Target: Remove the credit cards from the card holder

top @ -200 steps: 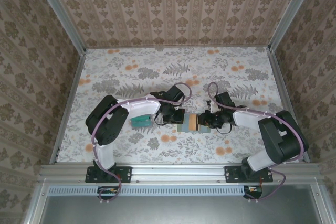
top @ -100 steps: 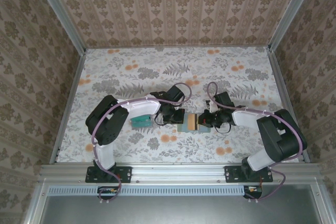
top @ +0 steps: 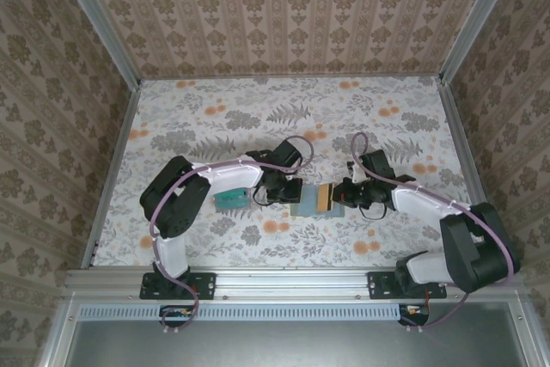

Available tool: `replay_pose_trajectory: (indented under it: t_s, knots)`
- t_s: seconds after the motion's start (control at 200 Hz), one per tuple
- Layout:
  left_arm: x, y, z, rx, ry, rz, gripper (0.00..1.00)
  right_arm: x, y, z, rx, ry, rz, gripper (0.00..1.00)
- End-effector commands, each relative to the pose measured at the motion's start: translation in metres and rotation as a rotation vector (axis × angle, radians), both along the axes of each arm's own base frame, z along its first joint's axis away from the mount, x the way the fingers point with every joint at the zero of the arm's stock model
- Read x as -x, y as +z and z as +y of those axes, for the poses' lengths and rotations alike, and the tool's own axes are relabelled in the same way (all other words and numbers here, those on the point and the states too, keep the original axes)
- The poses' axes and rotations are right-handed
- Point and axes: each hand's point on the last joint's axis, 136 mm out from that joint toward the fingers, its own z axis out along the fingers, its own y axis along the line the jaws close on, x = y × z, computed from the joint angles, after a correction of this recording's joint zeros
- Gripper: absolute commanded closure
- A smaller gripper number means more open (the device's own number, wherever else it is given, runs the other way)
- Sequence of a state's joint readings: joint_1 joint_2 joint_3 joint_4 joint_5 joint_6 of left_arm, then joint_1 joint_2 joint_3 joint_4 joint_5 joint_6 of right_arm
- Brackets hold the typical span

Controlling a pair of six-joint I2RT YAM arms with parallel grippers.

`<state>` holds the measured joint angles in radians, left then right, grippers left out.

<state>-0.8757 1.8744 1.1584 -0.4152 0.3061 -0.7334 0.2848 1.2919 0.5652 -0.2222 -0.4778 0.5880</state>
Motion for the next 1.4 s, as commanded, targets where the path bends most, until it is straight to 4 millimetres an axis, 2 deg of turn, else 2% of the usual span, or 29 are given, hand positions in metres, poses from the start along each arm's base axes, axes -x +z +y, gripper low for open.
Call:
replay_pose_trajectory:
  t_s: [0.0, 0.125, 0.225, 0.305, 0.395, 0.47, 0.555, 0.67, 0.835, 0.855, 0.88, 0.945, 0.98, 1.19, 1.395]
  knots:
    - [0.012, -0.013, 0.018, -0.079, -0.001, 0.027, 1.00, 0.015, 0.003, -0.016, 0.074, -0.014, 0.010, 1.00]
    - [0.008, -0.003, 0.013, -0.055, -0.003, 0.004, 1.00, 0.011, 0.029, -0.017, 0.078, -0.002, -0.064, 1.00]
    - [0.001, 0.014, 0.008, -0.028, -0.001, -0.037, 1.00, 0.005, 0.050, -0.014, 0.068, 0.011, -0.114, 1.00]
    - [-0.007, 0.032, 0.008, -0.015, 0.018, -0.092, 0.91, 0.000, 0.064, -0.007, 0.066, 0.037, -0.151, 1.00]
    - [-0.016, 0.055, 0.015, -0.007, 0.060, -0.164, 0.68, -0.007, 0.080, 0.002, 0.078, 0.082, -0.200, 1.00]
    - [-0.022, 0.074, 0.026, -0.005, 0.103, -0.222, 0.59, -0.013, 0.091, 0.012, 0.093, 0.127, -0.248, 1.00]
    - [-0.027, 0.094, 0.044, -0.005, 0.160, -0.280, 0.52, -0.020, 0.102, 0.026, 0.106, 0.182, -0.292, 1.00]
    - [-0.029, 0.115, 0.078, -0.023, 0.249, -0.348, 0.46, -0.030, 0.114, 0.049, 0.124, 0.269, -0.348, 1.00]
    - [-0.023, 0.137, 0.134, -0.032, 0.392, -0.422, 0.20, -0.043, 0.130, 0.092, 0.166, 0.422, -0.434, 1.00]
    - [-0.022, 0.139, 0.140, -0.030, 0.408, -0.425, 0.18, -0.046, 0.123, 0.097, 0.178, 0.444, -0.422, 1.00]
    - [-0.020, 0.141, 0.148, -0.027, 0.428, -0.428, 0.16, -0.049, 0.124, 0.104, 0.183, 0.464, -0.430, 1.00]
    - [-0.015, 0.145, 0.168, -0.034, 0.469, -0.440, 0.04, -0.056, 0.126, 0.119, 0.187, 0.503, -0.449, 1.00]
    - [-0.012, 0.147, 0.179, -0.044, 0.491, -0.447, 0.00, -0.060, 0.128, 0.128, 0.190, 0.529, -0.465, 1.00]
    - [0.013, 0.159, 0.239, -0.082, 0.619, -0.486, 0.00, -0.076, 0.128, 0.180, 0.262, 0.717, -0.591, 1.00]
    - [0.037, 0.165, 0.274, -0.104, 0.687, -0.492, 0.00, -0.086, 0.125, 0.225, 0.321, 0.893, -0.762, 1.00]
